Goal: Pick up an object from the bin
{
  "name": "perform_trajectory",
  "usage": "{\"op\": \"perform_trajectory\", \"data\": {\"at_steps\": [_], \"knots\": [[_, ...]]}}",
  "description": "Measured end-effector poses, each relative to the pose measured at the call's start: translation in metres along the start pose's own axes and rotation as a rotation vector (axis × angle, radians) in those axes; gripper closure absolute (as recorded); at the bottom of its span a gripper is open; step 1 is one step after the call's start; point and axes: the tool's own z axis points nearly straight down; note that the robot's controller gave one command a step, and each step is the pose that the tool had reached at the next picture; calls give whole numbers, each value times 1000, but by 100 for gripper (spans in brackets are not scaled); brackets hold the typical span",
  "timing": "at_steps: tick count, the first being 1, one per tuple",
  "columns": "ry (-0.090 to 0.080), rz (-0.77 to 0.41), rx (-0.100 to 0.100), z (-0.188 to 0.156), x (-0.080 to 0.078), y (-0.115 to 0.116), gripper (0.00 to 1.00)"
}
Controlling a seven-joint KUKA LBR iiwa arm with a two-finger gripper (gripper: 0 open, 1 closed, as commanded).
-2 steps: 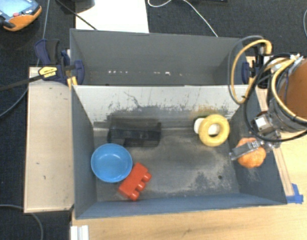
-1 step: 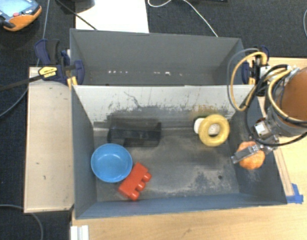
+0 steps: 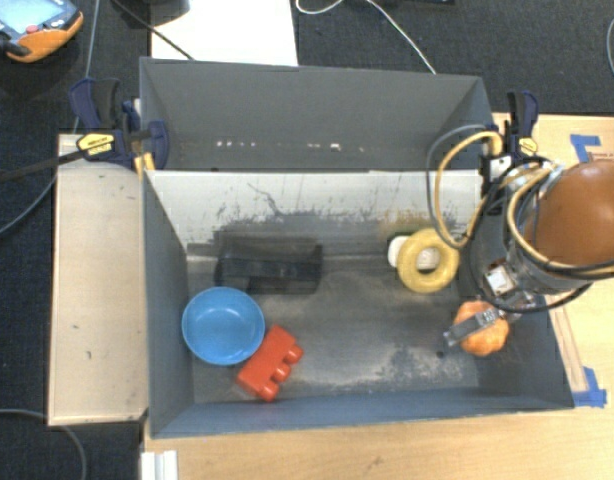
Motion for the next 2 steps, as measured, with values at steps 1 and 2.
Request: {"op": "perform_trajectory", "data": {"at_steps": [1, 2], "knots": [[-3, -479, 1, 17, -9, -28, 100], [-5, -408, -3, -3, -7, -13, 100]]}}
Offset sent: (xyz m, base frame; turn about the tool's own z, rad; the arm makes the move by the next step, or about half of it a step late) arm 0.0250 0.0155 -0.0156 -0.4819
